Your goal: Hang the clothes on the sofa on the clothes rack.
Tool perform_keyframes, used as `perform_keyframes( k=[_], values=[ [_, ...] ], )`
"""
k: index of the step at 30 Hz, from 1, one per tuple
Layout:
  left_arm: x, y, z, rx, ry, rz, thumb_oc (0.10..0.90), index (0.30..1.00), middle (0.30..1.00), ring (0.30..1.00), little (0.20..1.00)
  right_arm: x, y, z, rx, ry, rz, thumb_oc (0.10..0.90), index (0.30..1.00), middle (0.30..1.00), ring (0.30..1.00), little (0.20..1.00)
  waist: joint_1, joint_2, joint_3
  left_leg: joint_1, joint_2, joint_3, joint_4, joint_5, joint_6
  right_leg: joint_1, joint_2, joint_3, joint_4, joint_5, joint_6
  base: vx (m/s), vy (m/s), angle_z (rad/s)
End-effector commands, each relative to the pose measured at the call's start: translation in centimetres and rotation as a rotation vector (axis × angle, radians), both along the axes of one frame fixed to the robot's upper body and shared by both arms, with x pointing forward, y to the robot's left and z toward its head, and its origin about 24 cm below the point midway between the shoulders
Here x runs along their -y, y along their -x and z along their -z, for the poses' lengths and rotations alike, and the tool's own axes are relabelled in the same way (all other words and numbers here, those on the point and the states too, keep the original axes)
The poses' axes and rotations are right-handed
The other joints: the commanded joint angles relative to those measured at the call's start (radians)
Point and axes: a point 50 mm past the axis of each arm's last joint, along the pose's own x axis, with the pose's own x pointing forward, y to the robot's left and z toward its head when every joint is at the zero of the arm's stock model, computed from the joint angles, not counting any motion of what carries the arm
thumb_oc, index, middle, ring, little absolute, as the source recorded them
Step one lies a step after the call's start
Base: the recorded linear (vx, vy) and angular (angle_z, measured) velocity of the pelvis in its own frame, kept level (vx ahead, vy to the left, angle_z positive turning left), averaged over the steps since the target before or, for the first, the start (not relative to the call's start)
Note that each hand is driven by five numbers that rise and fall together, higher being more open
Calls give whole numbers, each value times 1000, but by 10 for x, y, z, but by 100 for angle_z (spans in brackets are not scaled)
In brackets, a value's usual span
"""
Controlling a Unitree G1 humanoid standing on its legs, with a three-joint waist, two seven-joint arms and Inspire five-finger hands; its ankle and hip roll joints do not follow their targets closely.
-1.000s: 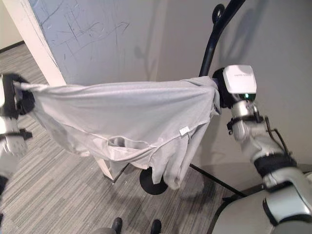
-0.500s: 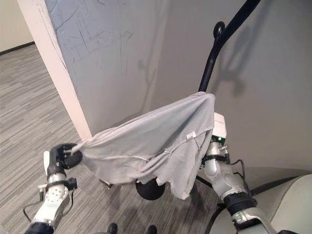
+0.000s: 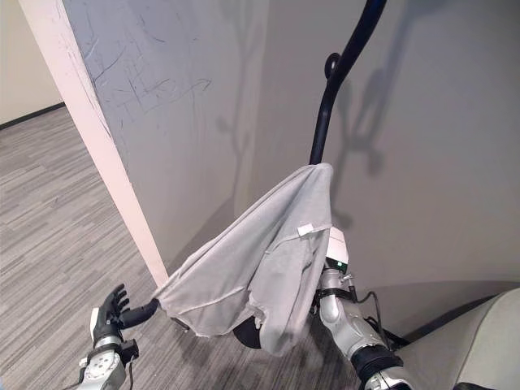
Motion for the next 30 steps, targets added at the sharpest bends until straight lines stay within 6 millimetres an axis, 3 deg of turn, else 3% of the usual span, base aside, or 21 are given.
perform_keyframes(
  k=[1, 10, 15, 21, 22, 23, 25, 30],
  values=[
    [-12, -16, -8, 77, -8, -78, 800, 900, 900, 900, 900, -10, 31, 43, -230, 82, -88, 400, 300, 300, 300, 300, 41, -13, 14, -49, -71, -122, 1, -13, 44, 8, 23, -19, 11, -48, 17, -2, 1, 5],
    [-5, 15, 24, -95, 98, -224, 800, 900, 900, 900, 900, -21, 67, 92, -487, 90, -65, 400, 300, 300, 300, 300, 46, 18, 28, -67, -80, -138, 1, -6, 38, -1, 15, -41, 11, -55, 18, -8, 6, 8],
    [1, 30, 34, -167, 124, -252, 800, 900, 900, 900, 900, -20, 83, 106, -566, 58, 2, 400, 300, 300, 300, 300, 43, 31, 22, -65, -82, -141, 1, -8, 36, 3, 11, -44, 11, -60, 20, 17, 23, 9],
    [3, 35, 37, -189, 130, -264, 800, 900, 900, 900, 900, -18, 79, 101, -517, -7, 68, 400, 300, 300, 300, 300, 37, 35, 13, -58, -81, -136, 1, -11, 35, 6, 11, -38, 11, -63, 21, 6, 7, 2],
    [4, 35, 36, -184, 131, -264, 800, 900, 900, 900, 900, -17, 76, 99, -497, -15, 83, 505, 458, 458, 458, 458, 35, 35, 12, -57, -80, -134, 1, -12, 35, 7, 10, -36, 11, -63, 22, 0, 0, 0],
    [4, 35, 36, -182, 133, -268, 800, 900, 900, 900, 900, -14, 69, 93, -451, -53, 119, 800, 900, 900, 900, 900, 33, 35, 9, -54, -79, -131, 1, -14, 35, 8, 12, -32, 11, -64, 21, 0, 0, 0],
    [5, 36, 36, -181, 138, -275, 800, 900, 900, 900, 900, -11, 68, 91, -434, -72, 147, 800, 900, 900, 900, 900, 33, 35, 7, -52, -78, -130, 1, -15, 36, 8, 13, -30, 11, -64, 21, 0, 0, 0],
    [3, 41, 37, -175, 150, -310, 800, 900, 900, 900, 900, -1, 47, 60, -235, -202, 208, 800, 900, 900, 900, 900, 25, 27, 0, -49, -74, -118, 1, -18, 37, 7, 14, -19, 11, -61, 23, 0, 0, 0]
  ],
)
